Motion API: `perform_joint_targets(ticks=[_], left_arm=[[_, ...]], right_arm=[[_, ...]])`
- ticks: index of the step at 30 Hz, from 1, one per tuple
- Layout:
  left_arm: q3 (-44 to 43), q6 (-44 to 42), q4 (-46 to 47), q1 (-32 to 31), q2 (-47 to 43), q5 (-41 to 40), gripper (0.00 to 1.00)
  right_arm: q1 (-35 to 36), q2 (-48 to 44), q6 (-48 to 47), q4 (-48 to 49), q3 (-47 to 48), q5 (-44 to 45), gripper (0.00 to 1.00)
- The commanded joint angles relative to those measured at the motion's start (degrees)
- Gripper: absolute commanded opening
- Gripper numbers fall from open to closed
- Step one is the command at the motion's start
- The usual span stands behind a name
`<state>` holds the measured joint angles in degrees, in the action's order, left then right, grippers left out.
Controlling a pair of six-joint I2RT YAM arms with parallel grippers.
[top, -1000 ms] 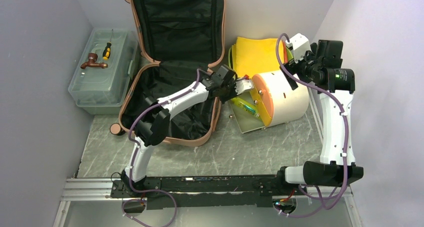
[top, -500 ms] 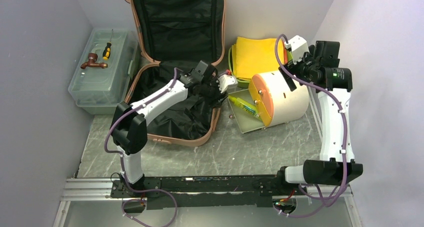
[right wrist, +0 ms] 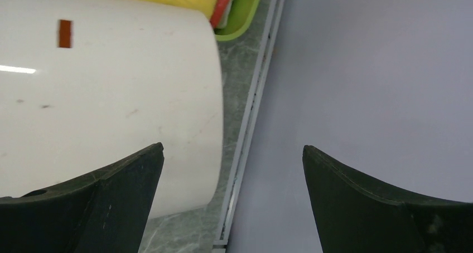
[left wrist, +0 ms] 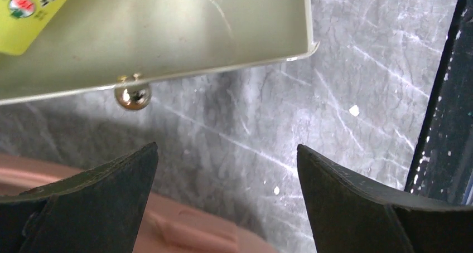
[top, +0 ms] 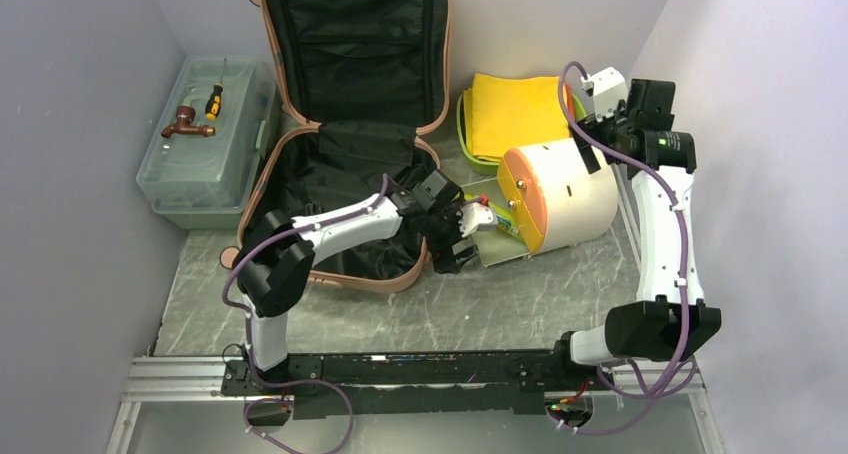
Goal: Open, take out, and arrange the luggage
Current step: Close the drawer of the storage box.
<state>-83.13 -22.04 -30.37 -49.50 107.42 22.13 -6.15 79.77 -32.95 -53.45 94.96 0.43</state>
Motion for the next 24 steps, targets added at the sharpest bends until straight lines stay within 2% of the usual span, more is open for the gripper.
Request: perform_joint_targets(ticks=[1,6,11,15,19,21,24], left_arm=[[0.3,4.6,6.3,-0.4,2.5,-1.5,1.00],[1.7,5.8,11.4,0.1,3.4,-9.7,0.99],[5.3,8.3,18.9,2.8,3.1,-6.5,0.98],[5.8,8.6,22.7,2.9,4.0,-3.9,0.84],[3.0,7.5,22.6,2.8,6.6,-2.5,0.69],[0.7,7.3,22.5,3.0,8.4,-2.5,0.66],[-0.5,8.1,25.6,3.3,10.5,-1.7,0.67]], right_arm=[[-2.9,1.6,3.9,5.3,-0.1,5.3,0.98],[-5.3,3.7,4.6,5.2,0.4,3.1,0.97],[-5.4,5.5,4.6,4.3,2.2,1.2,0.97],[-5.6,7.7,4.6,2.1,4.3,-1.1,0.97],[-5.8,10.1,4.9,-0.9,5.6,-4.3,0.97],[-6.2,11.0,5.5,-2.6,6.2,-6.2,0.96],[-6.7,11.7,6.0,-4.6,6.6,-9.7,0.96]])
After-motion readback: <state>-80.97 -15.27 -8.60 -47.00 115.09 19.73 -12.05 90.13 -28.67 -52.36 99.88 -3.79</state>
